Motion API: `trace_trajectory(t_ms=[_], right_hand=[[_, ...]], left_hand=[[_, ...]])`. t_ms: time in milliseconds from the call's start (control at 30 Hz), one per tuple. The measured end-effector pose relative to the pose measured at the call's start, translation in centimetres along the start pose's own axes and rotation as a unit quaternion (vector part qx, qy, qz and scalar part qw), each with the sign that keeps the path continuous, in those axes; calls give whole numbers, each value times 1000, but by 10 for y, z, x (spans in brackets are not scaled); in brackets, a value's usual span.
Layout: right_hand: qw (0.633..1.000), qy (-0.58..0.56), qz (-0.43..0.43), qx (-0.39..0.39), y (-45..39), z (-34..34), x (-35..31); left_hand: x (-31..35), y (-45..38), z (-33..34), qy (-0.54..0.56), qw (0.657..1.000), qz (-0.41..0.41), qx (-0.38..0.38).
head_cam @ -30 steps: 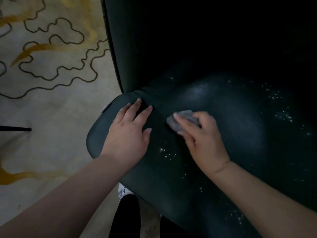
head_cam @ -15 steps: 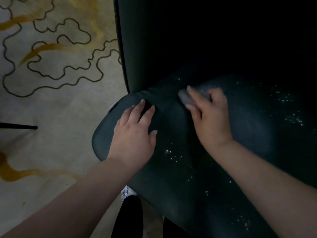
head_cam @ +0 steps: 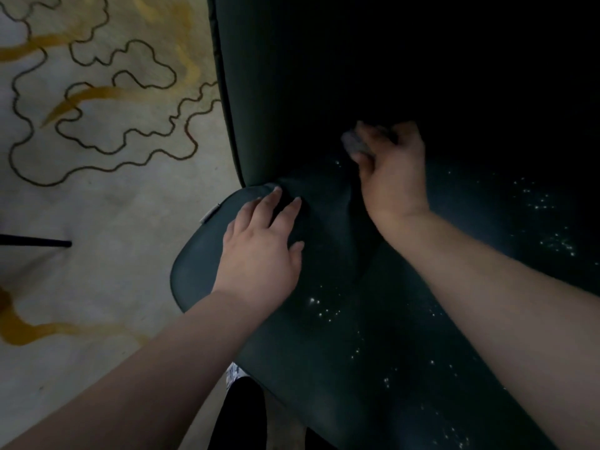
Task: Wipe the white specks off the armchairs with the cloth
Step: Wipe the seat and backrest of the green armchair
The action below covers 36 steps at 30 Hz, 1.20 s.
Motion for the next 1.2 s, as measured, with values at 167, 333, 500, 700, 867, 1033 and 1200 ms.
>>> trace_trajectory(t_ms=[167,333,500,700,867,1033,1200], right_hand=[[984,101,-112,-90,43,11,-6],[993,78,-81,-47,35,-11,19],[996,74,-34,-39,27,-4,2],[979,62,-111,-157,134,-15,-16],[994,75,-22,-71,124,-17,-1],[996,59,-16,-72,162,5,-23],[993,81,-38,-74,190,-8,-19]], left_hand=[[1,2,0,9,1000,3,5],[0,2,1,13,1000,7,3],[0,5,6,22,999,16,31],[-7,27,19,-10,998,48,33],[-14,45,25,-27,997,58,35],[-18,54,29,-48,997,59,33],[-26,64,30,-70,995,63,31]])
Point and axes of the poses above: each hand's wrist, its own y-axis away from the middle knuckle, its own z-axis out of the palm, x = y × z, the point moved 4 cm from there along -y, towards the middle knuckle, and after that the axes turned 8 degrees about -x, right-handed, at the moved point
